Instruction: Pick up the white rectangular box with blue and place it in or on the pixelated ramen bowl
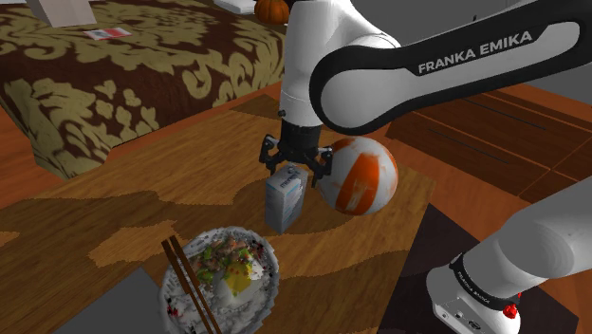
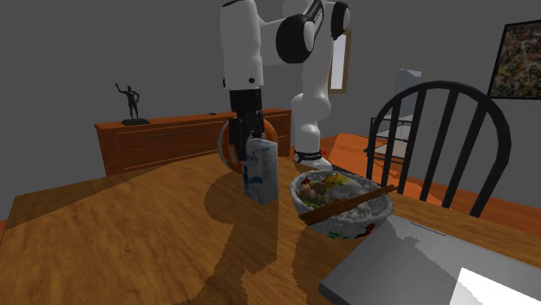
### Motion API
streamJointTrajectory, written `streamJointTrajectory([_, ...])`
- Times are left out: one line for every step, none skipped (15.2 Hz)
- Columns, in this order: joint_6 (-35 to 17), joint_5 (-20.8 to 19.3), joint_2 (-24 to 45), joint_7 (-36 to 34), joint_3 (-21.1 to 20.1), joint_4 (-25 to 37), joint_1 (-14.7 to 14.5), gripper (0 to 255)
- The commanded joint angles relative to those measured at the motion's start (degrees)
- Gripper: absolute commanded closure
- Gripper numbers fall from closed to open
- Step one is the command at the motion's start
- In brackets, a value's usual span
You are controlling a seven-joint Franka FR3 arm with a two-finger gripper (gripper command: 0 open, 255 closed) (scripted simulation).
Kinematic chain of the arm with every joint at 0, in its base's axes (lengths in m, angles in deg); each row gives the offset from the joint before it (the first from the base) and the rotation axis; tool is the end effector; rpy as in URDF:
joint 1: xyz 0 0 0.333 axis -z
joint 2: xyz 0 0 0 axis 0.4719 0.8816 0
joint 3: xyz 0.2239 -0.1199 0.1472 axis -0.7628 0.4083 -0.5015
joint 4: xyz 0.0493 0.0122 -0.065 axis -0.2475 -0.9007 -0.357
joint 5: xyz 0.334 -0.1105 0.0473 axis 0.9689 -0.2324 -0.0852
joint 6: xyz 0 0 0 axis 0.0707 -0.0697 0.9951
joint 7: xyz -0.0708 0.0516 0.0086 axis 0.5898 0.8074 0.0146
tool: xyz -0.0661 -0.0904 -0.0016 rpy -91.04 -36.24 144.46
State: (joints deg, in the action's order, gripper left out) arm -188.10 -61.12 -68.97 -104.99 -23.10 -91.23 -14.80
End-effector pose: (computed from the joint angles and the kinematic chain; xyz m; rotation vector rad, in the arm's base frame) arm 0.3808 0.2755 0.4001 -2.8862 1.2376 0.0863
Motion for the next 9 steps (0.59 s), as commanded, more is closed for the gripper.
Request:
streamJointTrajectory([-0.15,-0.05,0.08,0.01,-0.01,-0.07,0.03,0])
streamJointTrajectory([-0.15,-0.06,0.08,0.01,-0.01,-0.07,0.03,0])
streamJointTrajectory([-0.15,-0.06,0.08,0.01,-0.01,-0.07,0.03,0])
streamJointTrajectory([-0.15,-0.06,0.08,0.01,-0.01,-0.07,0.03,0])
streamJointTrajectory([-0.14,-0.05,0.07,0.01,0.00,-0.07,0.03,0])
streamJointTrajectory([-0.14,-0.05,0.07,0.01,0.00,-0.07,0.03,255])
streamJointTrajectory([-0.14,-0.05,0.07,0.01,0.00,-0.07,0.03,255])
streamJointTrajectory([-0.13,-0.06,0.08,0.00,-0.01,-0.06,0.03,255])
streamJointTrajectory([-0.13,-0.06,0.08,0.00,0.00,-0.06,0.03,255])
